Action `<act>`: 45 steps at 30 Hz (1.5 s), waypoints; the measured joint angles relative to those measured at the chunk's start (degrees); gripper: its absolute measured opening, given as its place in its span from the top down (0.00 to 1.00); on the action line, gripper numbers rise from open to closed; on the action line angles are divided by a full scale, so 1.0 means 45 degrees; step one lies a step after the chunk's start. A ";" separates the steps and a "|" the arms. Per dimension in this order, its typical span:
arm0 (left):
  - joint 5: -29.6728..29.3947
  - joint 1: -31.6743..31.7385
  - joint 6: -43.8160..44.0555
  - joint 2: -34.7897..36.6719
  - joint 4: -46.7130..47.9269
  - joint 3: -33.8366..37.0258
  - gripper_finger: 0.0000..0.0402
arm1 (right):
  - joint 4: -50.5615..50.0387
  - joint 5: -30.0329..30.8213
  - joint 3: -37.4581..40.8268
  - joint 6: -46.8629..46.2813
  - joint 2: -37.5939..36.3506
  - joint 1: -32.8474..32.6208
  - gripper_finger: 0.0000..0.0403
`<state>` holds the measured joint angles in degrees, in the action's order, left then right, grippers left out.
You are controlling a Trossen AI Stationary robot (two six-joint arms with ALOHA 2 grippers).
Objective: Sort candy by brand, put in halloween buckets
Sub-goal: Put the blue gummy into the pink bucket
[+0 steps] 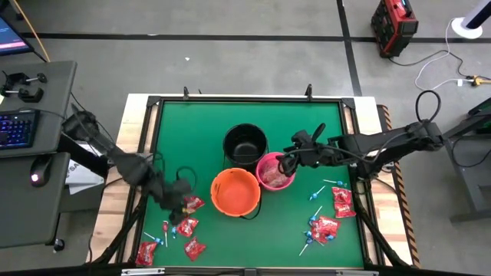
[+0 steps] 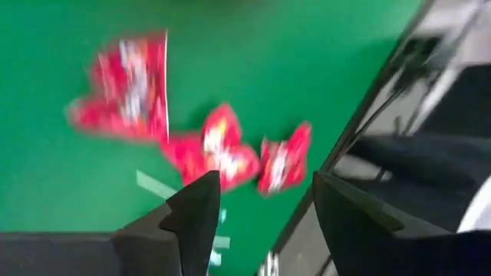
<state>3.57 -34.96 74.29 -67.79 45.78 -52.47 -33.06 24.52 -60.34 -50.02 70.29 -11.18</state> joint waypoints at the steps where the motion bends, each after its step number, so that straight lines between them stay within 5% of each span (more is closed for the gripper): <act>1: 0.0181 -0.0337 0.0435 -0.0339 0.0015 0.0000 0.52 | -0.0026 0.0065 0.0000 0.0018 0.0027 0.0008 0.44; 7: 0.0169 -0.1279 0.1800 -0.1657 -0.0008 0.0005 0.54 | -0.0122 0.0225 0.0015 0.0231 0.0050 0.0326 0.44; 14: -0.1084 -0.0688 0.0709 -0.1518 0.0063 0.0005 0.55 | -0.0122 -0.0285 0.0019 -0.0283 0.0050 0.0967 0.44; 21: 0.3387 -0.0836 0.2013 -0.1795 0.0125 0.0005 0.55 | -0.0127 -0.0786 0.0019 -0.0209 0.0050 0.0986 0.44; 26: 0.5134 -0.1703 0.2889 -0.3084 -0.0649 0.0005 0.60 | -0.0127 -0.0739 0.0019 0.0017 0.0050 0.0991 0.44; 33: 0.7792 -0.2841 0.3724 -0.5873 -0.5367 0.0005 0.72 | -0.0127 -0.0735 0.0019 0.0555 0.0055 0.0991 0.44; 38: 0.8218 -0.3362 0.3904 -0.7116 -0.7160 0.0000 0.71 | -0.0127 -0.0725 0.0019 0.0718 0.0055 0.0991 0.44; 45: 0.8272 -0.3684 0.2565 -0.7247 -0.4169 0.0000 0.66 | -0.0132 -0.0547 0.0024 0.0941 0.0055 0.0991 0.44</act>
<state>40.79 -51.54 85.83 -100.40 27.02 -52.47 -33.65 22.06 -60.23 -45.79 70.54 -6.72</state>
